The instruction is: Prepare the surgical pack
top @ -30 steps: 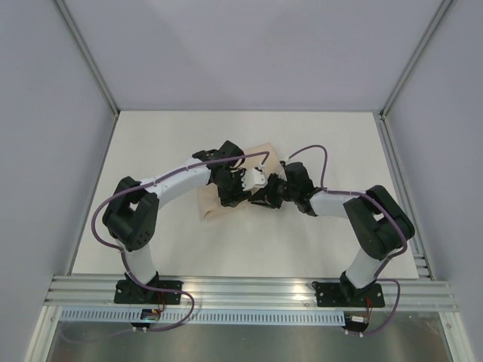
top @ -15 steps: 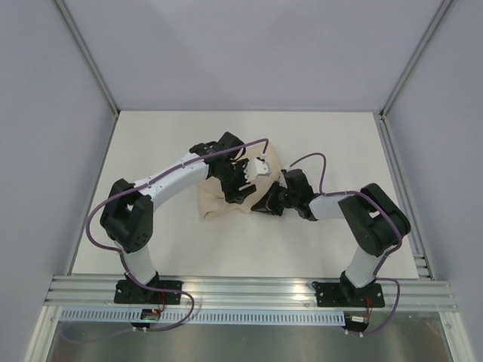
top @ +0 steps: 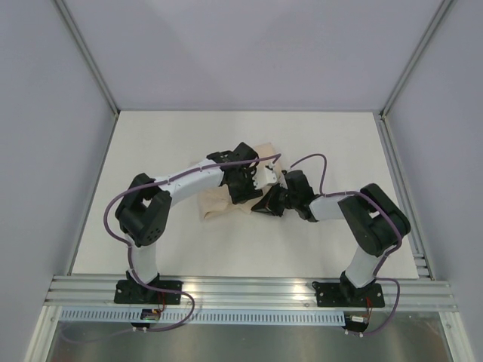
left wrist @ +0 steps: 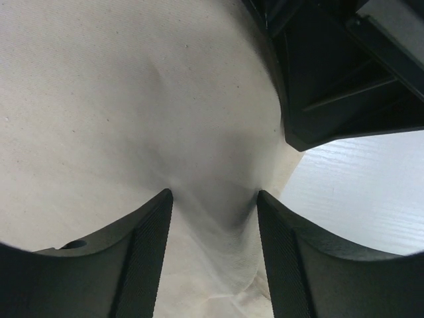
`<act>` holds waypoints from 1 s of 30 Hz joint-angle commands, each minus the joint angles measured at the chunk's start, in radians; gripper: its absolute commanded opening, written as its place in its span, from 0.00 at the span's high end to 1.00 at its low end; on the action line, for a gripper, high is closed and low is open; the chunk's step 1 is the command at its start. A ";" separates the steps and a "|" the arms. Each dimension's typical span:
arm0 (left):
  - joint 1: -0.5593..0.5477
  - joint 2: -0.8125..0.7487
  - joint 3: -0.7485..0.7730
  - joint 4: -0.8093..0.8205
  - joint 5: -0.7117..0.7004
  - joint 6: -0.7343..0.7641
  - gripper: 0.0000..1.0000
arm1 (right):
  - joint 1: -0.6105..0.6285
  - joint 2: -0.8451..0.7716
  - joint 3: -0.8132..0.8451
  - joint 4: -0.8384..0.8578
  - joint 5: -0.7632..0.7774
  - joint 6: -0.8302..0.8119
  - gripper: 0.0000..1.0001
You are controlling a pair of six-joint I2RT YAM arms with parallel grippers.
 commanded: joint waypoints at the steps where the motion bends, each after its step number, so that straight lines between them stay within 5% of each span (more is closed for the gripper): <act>1: -0.008 -0.006 -0.016 0.003 -0.029 0.015 0.38 | 0.004 -0.038 -0.008 0.034 0.032 0.003 1.00; 4: -0.008 -0.014 -0.031 0.018 -0.056 0.012 0.64 | 0.004 -0.042 0.001 0.022 0.038 -0.004 0.99; 9: -0.006 -0.047 -0.021 0.026 -0.060 0.002 0.82 | 0.004 -0.055 0.015 -0.010 0.049 -0.021 0.99; 17: -0.006 -0.072 0.042 -0.019 -0.096 -0.015 0.84 | 0.004 -0.089 0.027 -0.038 0.055 -0.026 0.99; 20: -0.006 -0.081 0.053 -0.026 -0.081 -0.015 0.70 | 0.006 -0.098 0.043 -0.053 0.061 -0.034 0.99; 27: -0.006 -0.044 0.048 -0.029 -0.118 0.003 0.67 | 0.004 -0.094 0.061 -0.062 0.060 -0.038 0.99; 29: -0.006 -0.047 0.048 -0.029 -0.116 -0.004 0.72 | 0.004 -0.097 0.060 -0.067 0.061 -0.040 0.99; 30: -0.006 -0.056 0.048 -0.029 -0.116 -0.003 0.90 | 0.004 -0.098 0.058 -0.069 0.063 -0.040 1.00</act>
